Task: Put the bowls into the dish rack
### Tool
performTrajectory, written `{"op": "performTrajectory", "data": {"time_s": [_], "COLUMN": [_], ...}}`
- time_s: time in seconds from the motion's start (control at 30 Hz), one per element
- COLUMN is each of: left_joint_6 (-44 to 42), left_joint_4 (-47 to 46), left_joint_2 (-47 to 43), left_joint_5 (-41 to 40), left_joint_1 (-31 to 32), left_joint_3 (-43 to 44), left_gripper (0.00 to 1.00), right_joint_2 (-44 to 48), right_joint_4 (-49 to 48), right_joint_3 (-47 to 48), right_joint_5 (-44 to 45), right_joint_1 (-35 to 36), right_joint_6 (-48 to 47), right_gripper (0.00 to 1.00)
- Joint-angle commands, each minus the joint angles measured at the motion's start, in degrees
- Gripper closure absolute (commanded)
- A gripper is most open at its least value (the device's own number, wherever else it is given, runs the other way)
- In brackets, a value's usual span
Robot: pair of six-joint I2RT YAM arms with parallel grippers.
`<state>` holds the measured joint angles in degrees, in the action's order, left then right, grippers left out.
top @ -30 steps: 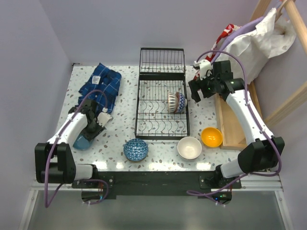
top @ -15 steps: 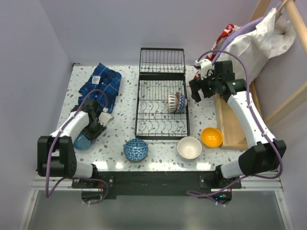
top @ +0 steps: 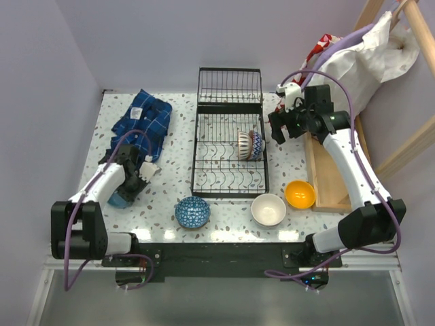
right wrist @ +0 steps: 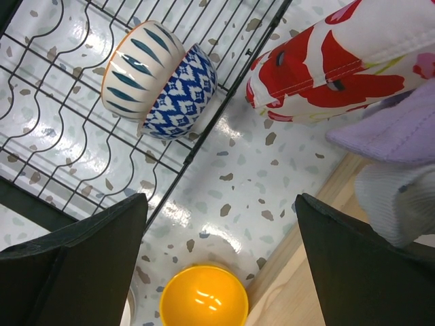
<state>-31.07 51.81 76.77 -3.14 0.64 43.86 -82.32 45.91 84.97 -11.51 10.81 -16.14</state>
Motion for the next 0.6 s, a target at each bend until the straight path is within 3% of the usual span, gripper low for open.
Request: {"op": "performTrajectory", "data": {"time_s": [0.0,0.13,0.2,0.37,0.47,0.57], "left_joint_6": [0.4,-2.4,-4.5,-4.7,-1.9,10.0], "left_joint_4": [8.7,14.8,16.7,15.1,7.5,-7.1], "left_joint_2": [-6.7,-8.7,-5.4,4.4,6.7,7.4], "left_joint_5": [2.8,7.1,10.9,31.1,42.0,52.2], "left_joint_1": [-0.3,-0.2,-0.2,2.0,6.4,10.1], "left_joint_3": [4.2,14.4,24.0,42.7,45.3,42.3], "left_gripper": [1.0,1.0,1.0,1.0,1.0,1.0], "right_joint_2": [0.9,1.1,1.2,1.2,2.0,3.1], "right_joint_4": [1.1,2.0,2.3,3.0,3.8,4.9], "right_joint_3": [3.6,4.9,5.4,5.7,5.7,5.8], "right_joint_5": [0.2,0.7,0.9,2.4,4.1,6.3], "right_joint_1": [-0.3,-0.2,-0.2,-0.3,-0.3,-0.3], "right_joint_6": [-0.1,-0.2,0.2,1.6,2.1,1.9], "right_gripper": [0.06,0.06,0.06,0.06,0.06,0.05]}}
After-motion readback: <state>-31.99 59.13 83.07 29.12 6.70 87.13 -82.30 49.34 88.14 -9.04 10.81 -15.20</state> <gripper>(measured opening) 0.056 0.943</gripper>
